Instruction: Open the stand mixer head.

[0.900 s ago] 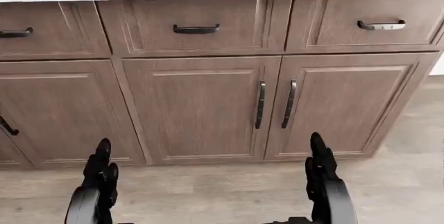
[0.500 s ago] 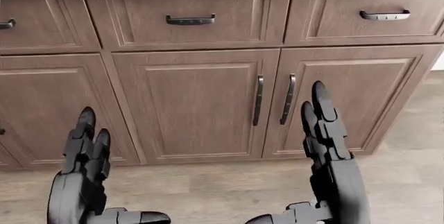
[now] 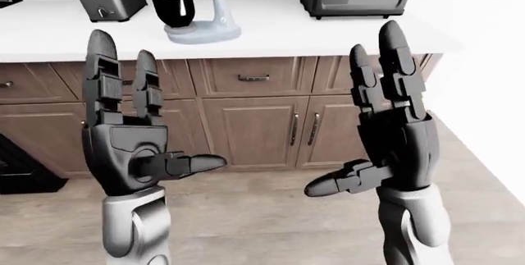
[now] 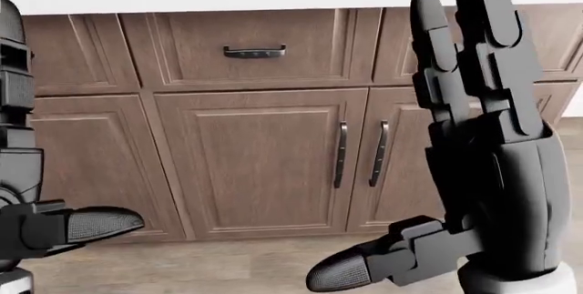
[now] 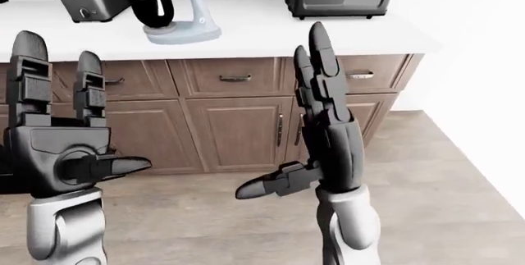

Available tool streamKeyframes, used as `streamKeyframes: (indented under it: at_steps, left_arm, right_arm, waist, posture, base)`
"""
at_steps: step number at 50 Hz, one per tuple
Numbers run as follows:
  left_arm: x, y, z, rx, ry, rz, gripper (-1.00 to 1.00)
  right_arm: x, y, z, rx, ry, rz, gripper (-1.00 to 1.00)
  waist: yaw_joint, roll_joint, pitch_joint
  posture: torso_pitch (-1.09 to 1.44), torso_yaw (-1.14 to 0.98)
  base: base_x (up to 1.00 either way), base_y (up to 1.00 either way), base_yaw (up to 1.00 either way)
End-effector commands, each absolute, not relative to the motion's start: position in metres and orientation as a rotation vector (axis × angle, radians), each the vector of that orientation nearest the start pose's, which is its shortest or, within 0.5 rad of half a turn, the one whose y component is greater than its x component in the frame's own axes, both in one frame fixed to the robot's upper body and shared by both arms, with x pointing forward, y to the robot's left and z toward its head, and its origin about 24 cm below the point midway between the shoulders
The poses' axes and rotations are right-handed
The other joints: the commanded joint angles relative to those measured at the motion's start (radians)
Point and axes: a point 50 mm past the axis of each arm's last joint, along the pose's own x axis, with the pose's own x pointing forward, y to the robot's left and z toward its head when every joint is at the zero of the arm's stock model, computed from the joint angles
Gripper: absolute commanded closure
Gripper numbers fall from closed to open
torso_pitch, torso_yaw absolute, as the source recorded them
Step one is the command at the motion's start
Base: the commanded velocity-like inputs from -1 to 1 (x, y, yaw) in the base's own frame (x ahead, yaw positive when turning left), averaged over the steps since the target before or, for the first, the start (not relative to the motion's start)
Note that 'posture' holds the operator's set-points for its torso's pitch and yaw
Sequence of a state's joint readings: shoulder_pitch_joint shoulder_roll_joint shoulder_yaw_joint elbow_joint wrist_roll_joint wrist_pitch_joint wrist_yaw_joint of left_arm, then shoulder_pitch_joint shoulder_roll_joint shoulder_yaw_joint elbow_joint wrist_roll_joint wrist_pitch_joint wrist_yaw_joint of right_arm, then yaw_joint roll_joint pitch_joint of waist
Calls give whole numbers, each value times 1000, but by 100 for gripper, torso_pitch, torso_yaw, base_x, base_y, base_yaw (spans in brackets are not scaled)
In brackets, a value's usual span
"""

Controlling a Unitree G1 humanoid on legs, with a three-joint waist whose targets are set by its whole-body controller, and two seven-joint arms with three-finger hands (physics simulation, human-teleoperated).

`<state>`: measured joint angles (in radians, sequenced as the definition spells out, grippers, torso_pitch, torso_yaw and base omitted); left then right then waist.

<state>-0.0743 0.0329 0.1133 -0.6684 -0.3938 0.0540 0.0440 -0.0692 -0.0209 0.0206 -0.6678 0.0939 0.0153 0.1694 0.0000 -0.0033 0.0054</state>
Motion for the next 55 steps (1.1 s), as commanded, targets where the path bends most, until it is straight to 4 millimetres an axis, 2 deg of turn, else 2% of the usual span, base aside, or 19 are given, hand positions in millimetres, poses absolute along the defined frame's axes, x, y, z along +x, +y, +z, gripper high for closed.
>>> streamKeyframes:
  at_steps: [1, 19, 20, 23, 26, 27, 28, 29, 31, 32, 33, 35, 38, 42, 45, 46, 49, 51, 55]
  left_arm:
    - [213, 170, 207, -351, -709, -33, -98]
    - [212, 174, 214, -380, -725, -39, -98]
    - [213, 175, 215, -390, -721, -39, -97]
    - [212, 174, 215, -388, -722, -40, -98]
    - [213, 174, 216, -384, -724, -38, -98]
    - [213, 174, 216, -389, -723, -38, -97]
    - [213, 174, 216, -388, -723, -36, -97]
    - [214, 174, 215, -388, -722, -37, -97]
    - [213, 173, 214, -391, -718, -40, -98]
    - [213, 174, 214, -389, -720, -40, -97]
    - [214, 175, 215, -395, -719, -36, -98]
    - [213, 175, 215, -393, -719, -34, -98]
    - [212, 175, 215, -390, -719, -34, -97]
    - [212, 175, 215, -390, -718, -35, -97]
    - [212, 175, 214, -389, -717, -34, -98]
    - [212, 175, 214, -389, -718, -34, -98]
    - [212, 176, 214, -390, -717, -32, -97]
    - [212, 176, 214, -390, -717, -32, -97]
    - [212, 176, 214, -391, -717, -31, -97]
  right_arm:
    - [208, -133, 214, 21, -770, 241, -100]
    - [208, -133, 219, -4, -797, 224, -100]
    - [208, -134, 219, 1, -793, 224, -100]
    - [208, -133, 217, -2, -794, 227, -100]
    - [208, -133, 218, -4, -799, 230, -100]
    - [207, -133, 218, 4, -798, 234, -100]
    - [207, -133, 218, -2, -799, 234, -100]
    - [207, -132, 217, -4, -797, 239, -100]
    - [207, -132, 217, 0, -795, 244, -100]
    - [207, -132, 217, 5, -793, 242, -100]
    - [208, -132, 217, 0, -797, 240, -100]
    - [208, -133, 218, 2, -797, 232, -100]
    - [208, -133, 217, 6, -789, 232, -100]
    - [209, -134, 217, 0, -790, 224, -100]
    - [209, -134, 216, 8, -785, 225, -100]
    - [209, -134, 217, 9, -786, 224, -100]
    - [209, -135, 217, 4, -788, 219, -100]
    - [210, -135, 216, 0, -786, 217, -100]
    - [209, -134, 216, -9, -792, 225, -100]
  waist:
    - [0, 2, -7]
    - [2, 6, 4]
    - [0, 0, -9]
    - [-9, -65, 14]
    - [-23, 13, 11]
    - [-26, 63, 12]
    - [-19, 73, 26]
    - [-15, -4, 47]
    - [-14, -10, 55]
    - [-15, 58, 24]
    - [-9, 85, 20]
    - [-15, 80, 15]
    - [-5, -12, 42]
    - [-3, 29, 17]
    - [2, -87, 39]
    - [10, -36, 41]
    - [8, -7, 23]
    - [-10, -94, 33]
    - [-12, 24, 5]
  posture:
    - [0, 0]
    - [0, 0]
    - [0, 0]
    - [0, 0]
    - [0, 0]
    - [0, 0]
    - [0, 0]
    - [0, 0]
    - [0, 0]
    - [0, 0]
    - [0, 0]
    - [0, 0]
    - [0, 0]
    - [0, 0]
    - [0, 0]
    - [0, 0]
    - [0, 0]
    - [0, 0]
    - [0, 0]
  base:
    - [0, 0, 0]
    - [0, 0, 0]
    - [0, 100, 0]
    - [0, 69, 0]
    - [0, 0, 0]
    - [0, 35, 0]
    - [0, 100, 0]
    - [0, 100, 0]
    - [0, 41, 0]
    - [0, 0, 0]
    - [0, 0, 0]
    - [0, 28, 0]
    - [0, 46, 0]
    - [-4, 25, 0]
    - [-8, 57, 0]
    - [0, 0, 0]
    - [-5, 31, 0]
    - [-21, 100, 0]
    - [0, 0, 0]
